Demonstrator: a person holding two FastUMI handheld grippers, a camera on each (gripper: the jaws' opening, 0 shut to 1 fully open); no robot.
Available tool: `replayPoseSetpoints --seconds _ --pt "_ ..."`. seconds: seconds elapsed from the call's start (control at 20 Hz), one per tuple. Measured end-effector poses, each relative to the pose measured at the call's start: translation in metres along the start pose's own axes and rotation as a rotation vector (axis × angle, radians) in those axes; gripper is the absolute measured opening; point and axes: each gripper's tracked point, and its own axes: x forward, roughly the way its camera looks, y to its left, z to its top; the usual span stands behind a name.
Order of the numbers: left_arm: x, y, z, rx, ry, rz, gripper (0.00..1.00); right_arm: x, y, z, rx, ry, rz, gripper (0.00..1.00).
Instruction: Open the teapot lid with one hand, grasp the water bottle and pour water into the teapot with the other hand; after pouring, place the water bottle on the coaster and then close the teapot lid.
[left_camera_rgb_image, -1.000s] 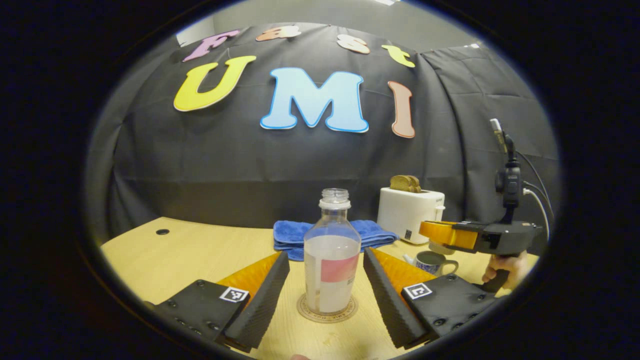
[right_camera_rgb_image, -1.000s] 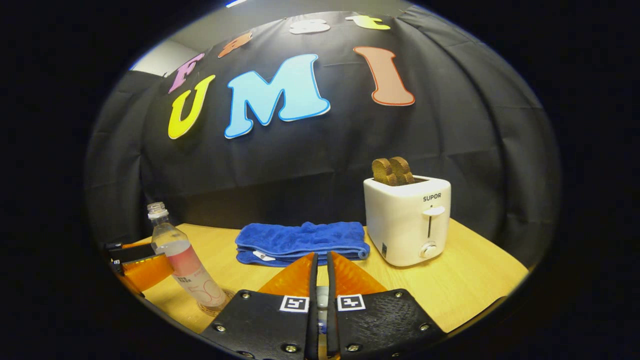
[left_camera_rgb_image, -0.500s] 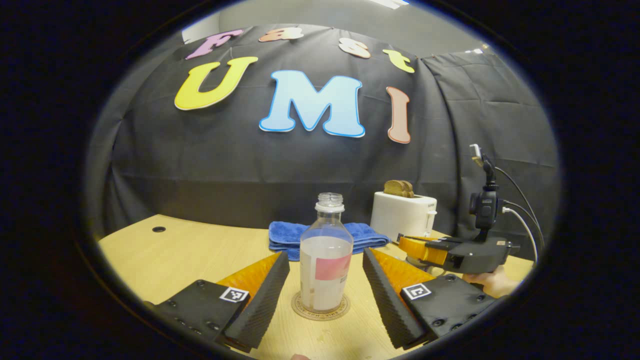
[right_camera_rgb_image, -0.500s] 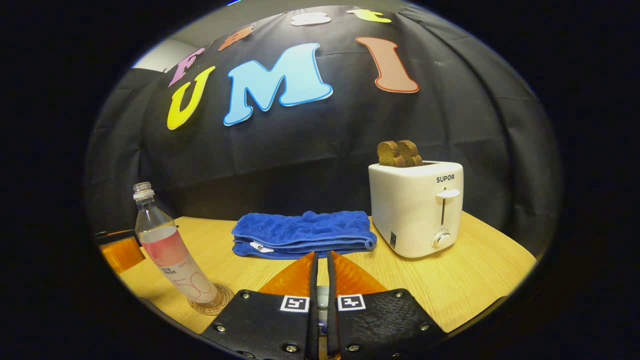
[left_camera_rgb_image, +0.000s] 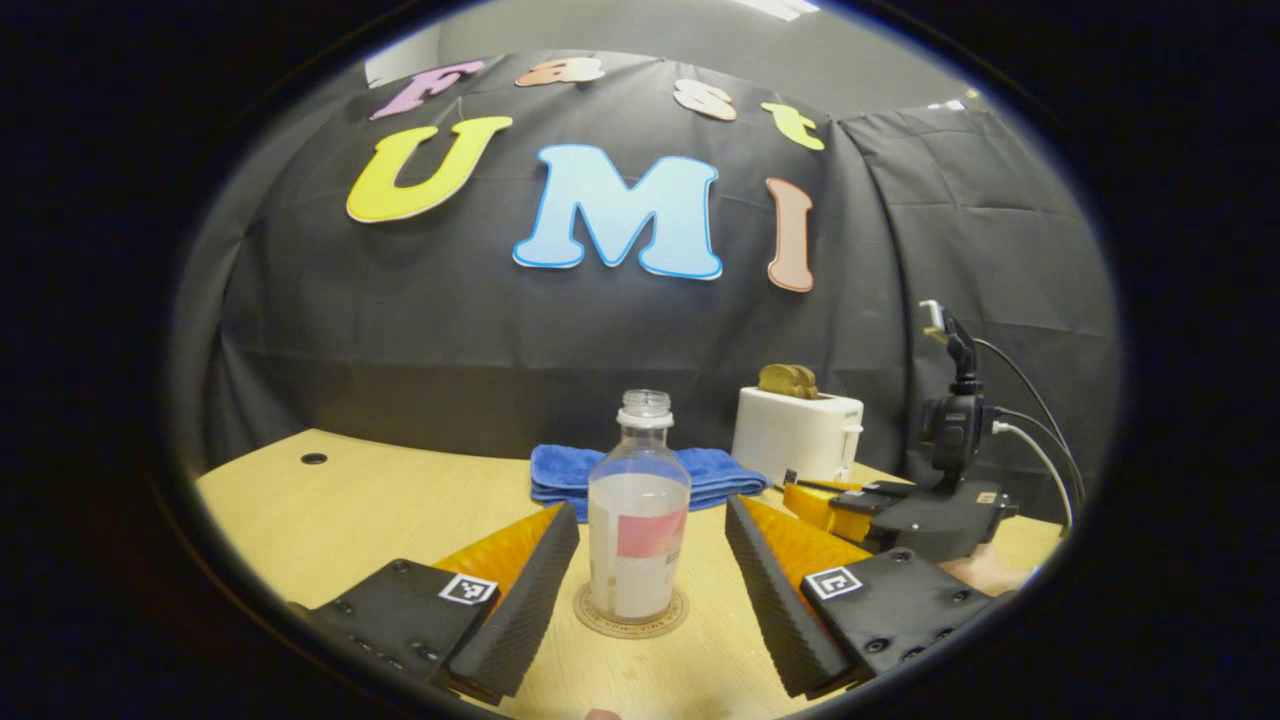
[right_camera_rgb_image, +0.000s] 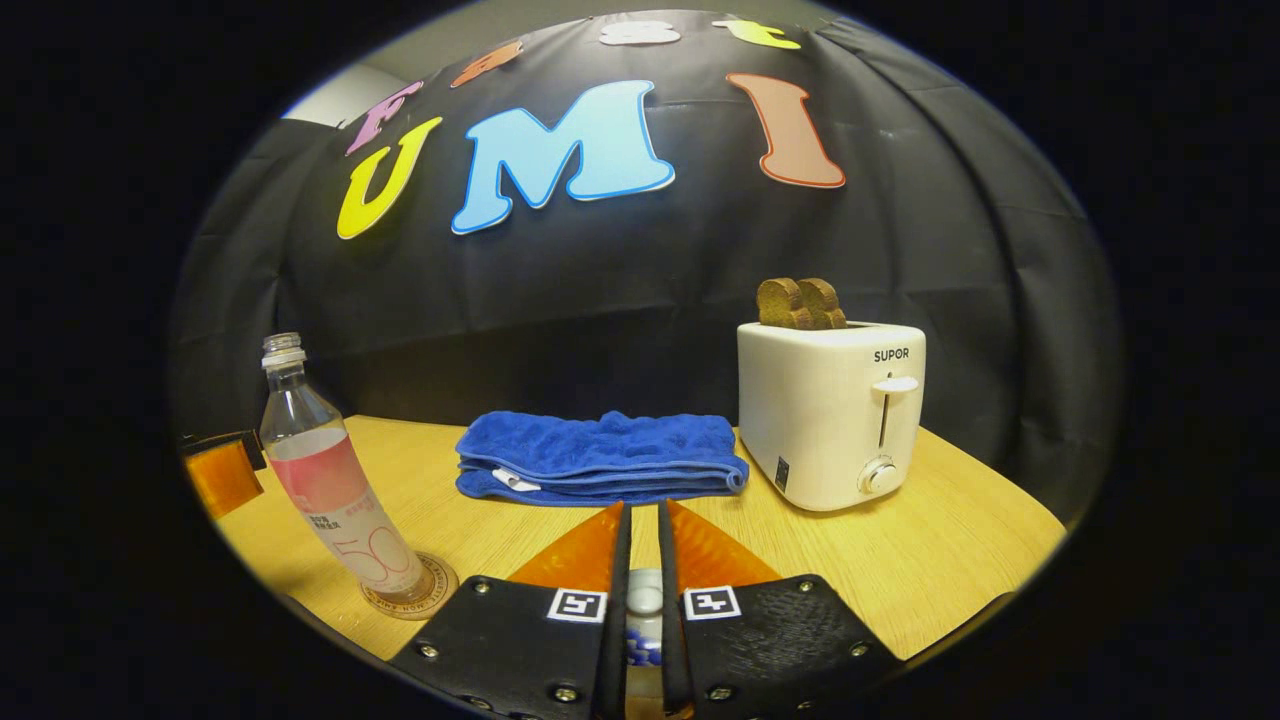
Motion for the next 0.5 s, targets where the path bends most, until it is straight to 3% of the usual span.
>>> replayPoseSetpoints --seconds 0.25,0.5 --pt "-0.007 -0.002 -0.003 0.001 0.001 0.001 1.00 -0.029 0.002 0.014 -0.034 -0.043 -0.036 0.54" --pt "-0.026 -0.009 -0.004 0.024 -0.018 0.001 1.00 -0.085 0.023 0.022 -0.076 -0.096 -0.034 0.83"
